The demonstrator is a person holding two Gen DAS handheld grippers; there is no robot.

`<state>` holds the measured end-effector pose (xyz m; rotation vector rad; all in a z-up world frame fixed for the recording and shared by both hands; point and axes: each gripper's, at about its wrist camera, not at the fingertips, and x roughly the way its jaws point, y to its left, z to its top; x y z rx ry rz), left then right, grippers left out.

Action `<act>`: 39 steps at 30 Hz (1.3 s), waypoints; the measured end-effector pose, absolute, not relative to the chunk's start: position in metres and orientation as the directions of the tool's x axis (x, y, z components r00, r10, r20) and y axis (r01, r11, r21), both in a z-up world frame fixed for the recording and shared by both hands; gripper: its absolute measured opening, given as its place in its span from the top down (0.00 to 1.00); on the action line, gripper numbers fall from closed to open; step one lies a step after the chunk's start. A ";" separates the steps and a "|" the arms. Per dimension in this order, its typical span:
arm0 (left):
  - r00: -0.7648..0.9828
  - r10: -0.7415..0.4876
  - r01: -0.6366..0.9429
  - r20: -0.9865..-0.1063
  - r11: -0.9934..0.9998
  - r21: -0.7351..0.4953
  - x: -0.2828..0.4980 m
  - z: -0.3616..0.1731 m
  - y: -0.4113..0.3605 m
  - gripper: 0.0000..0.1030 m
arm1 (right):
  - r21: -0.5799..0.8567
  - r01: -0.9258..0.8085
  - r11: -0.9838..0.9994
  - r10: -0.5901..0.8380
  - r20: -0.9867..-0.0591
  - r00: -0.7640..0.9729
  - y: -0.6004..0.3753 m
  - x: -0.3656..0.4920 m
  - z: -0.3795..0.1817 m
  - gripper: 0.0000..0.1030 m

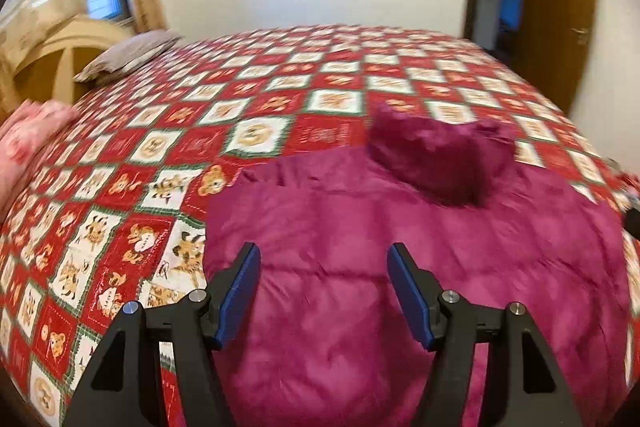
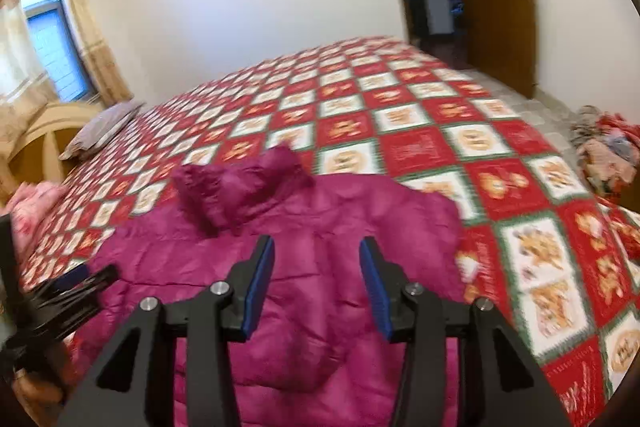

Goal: Fold large clothes

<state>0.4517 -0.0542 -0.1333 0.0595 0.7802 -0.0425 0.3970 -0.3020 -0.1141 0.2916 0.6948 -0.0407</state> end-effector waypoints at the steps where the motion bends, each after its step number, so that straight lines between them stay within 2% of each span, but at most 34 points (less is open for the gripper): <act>1: 0.708 0.020 0.026 -0.706 0.998 0.054 0.457 -0.138 -0.053 0.36 | 0.244 0.116 0.963 0.072 -0.647 0.759 -0.297 0.408 -0.117 0.55; 2: 0.702 0.060 -0.006 -0.710 0.997 0.078 0.465 -0.143 -0.051 0.36 | 0.232 0.106 0.967 0.077 -0.660 0.747 -0.291 0.417 -0.122 0.57; 4: 0.696 0.103 -0.034 -0.710 0.993 0.111 0.477 -0.152 -0.047 0.36 | 0.235 0.099 0.967 0.096 -0.697 0.711 -0.284 0.436 -0.138 0.69; 8: 0.709 0.228 -0.096 -0.668 0.969 0.228 0.486 -0.173 -0.030 0.35 | 0.277 0.110 0.955 0.138 -0.738 0.661 -0.278 0.452 -0.174 0.70; 10: 0.699 0.202 -0.094 -0.686 0.977 0.192 0.490 -0.183 -0.017 0.34 | 0.265 0.097 0.959 0.137 -0.738 0.661 -0.274 0.450 -0.186 0.71; 11: 0.686 0.141 -0.087 -0.713 0.990 0.113 0.493 -0.189 -0.004 0.33 | 0.243 0.086 0.966 0.123 -0.730 0.672 -0.272 0.448 -0.190 0.71; 13: 0.680 0.109 -0.107 -0.725 0.993 0.048 0.495 -0.192 0.008 0.26 | 0.237 0.086 0.968 0.117 -0.724 0.679 -0.272 0.445 -0.189 0.71; 15: 0.670 0.124 -0.130 -0.732 0.990 0.049 0.497 -0.195 0.009 0.18 | 0.219 0.088 0.972 0.102 -0.724 0.682 -0.270 0.443 -0.189 0.71; 18: 0.654 0.159 -0.148 -0.739 0.986 0.081 0.501 -0.198 0.005 0.12 | 0.199 0.093 0.976 0.085 -0.731 0.677 -0.269 0.444 -0.188 0.71; 21: 0.665 0.145 -0.151 -0.733 0.987 0.058 0.496 -0.196 0.007 0.11 | 0.189 0.101 0.977 0.076 -0.745 0.662 -0.266 0.450 -0.184 0.67; 23: 0.682 0.128 -0.177 -0.720 0.984 0.007 0.487 -0.192 0.014 0.11 | 0.237 0.122 0.964 0.105 -0.759 0.643 -0.272 0.453 -0.176 0.62; 24: 0.699 0.117 -0.188 -0.705 0.982 -0.023 0.481 -0.189 0.017 0.11 | 0.299 0.149 0.943 0.138 -0.755 0.641 -0.281 0.456 -0.168 0.54; 25: 0.737 0.090 -0.186 -0.669 0.980 -0.073 0.472 -0.182 0.021 0.11 | 0.338 0.167 0.926 0.156 -0.748 0.645 -0.286 0.458 -0.163 0.41; 27: 0.796 0.052 -0.165 -0.603 0.977 -0.134 0.458 -0.172 0.024 0.11 | 0.402 0.216 0.890 0.169 -0.731 0.662 -0.298 0.472 -0.143 0.31; 29: 0.813 0.055 -0.154 -0.579 0.980 -0.123 0.455 -0.169 0.019 0.11 | 0.401 0.235 0.886 0.166 -0.745 0.646 -0.299 0.494 -0.130 0.31; 34: 0.788 0.051 -0.154 -0.614 0.981 -0.116 0.464 -0.173 0.018 0.11 | 0.384 0.297 0.874 0.153 -0.799 0.582 -0.294 0.556 -0.124 0.31; 37: 0.802 0.034 -0.163 -0.596 0.973 -0.165 0.459 -0.173 0.025 0.11 | 0.414 0.333 0.847 0.185 -0.817 0.547 -0.291 0.586 -0.131 0.23; 39: 0.806 0.021 -0.157 -0.591 0.971 -0.179 0.459 -0.174 0.026 0.11 | 0.368 0.360 0.857 0.165 -0.859 0.485 -0.281 0.606 -0.143 0.23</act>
